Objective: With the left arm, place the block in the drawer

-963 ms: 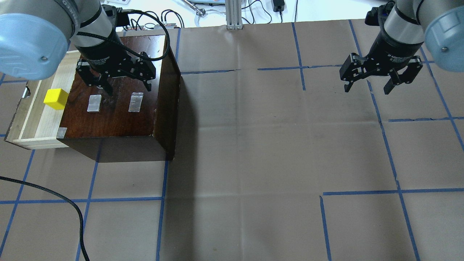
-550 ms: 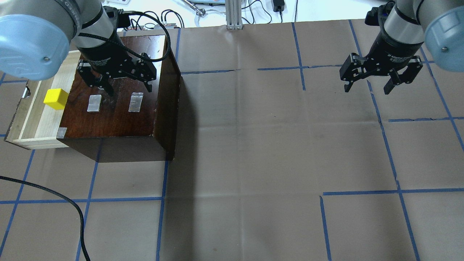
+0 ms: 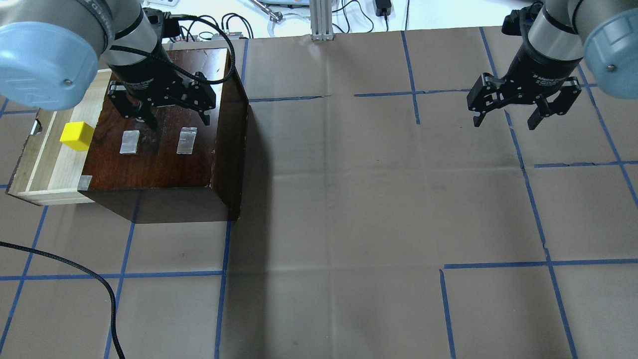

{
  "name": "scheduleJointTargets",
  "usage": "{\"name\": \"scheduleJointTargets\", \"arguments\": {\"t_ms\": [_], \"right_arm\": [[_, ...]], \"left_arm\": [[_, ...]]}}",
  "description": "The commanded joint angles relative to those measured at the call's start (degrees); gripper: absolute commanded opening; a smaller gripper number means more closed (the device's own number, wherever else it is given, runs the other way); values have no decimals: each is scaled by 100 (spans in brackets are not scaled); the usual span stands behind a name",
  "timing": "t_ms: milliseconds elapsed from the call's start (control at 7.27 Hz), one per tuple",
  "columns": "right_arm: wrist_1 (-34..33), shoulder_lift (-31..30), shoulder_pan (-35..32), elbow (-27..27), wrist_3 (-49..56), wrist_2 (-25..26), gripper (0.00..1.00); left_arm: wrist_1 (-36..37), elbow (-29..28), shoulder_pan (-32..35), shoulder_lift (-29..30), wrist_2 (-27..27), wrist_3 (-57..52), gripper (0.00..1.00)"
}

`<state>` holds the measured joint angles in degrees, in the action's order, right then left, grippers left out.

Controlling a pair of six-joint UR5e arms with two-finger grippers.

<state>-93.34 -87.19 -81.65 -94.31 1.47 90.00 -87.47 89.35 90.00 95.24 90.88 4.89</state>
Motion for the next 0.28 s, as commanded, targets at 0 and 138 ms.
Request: {"name": "scheduleJointTargets", "arguments": {"t_ms": [0,138], "right_arm": [[0,0,0,0,-7,0,100],[0,0,0,0,2,0,100]], "left_arm": [[2,-48,0,-5,0,-5,99],[2,-40,0,29,0,3,99]]}}
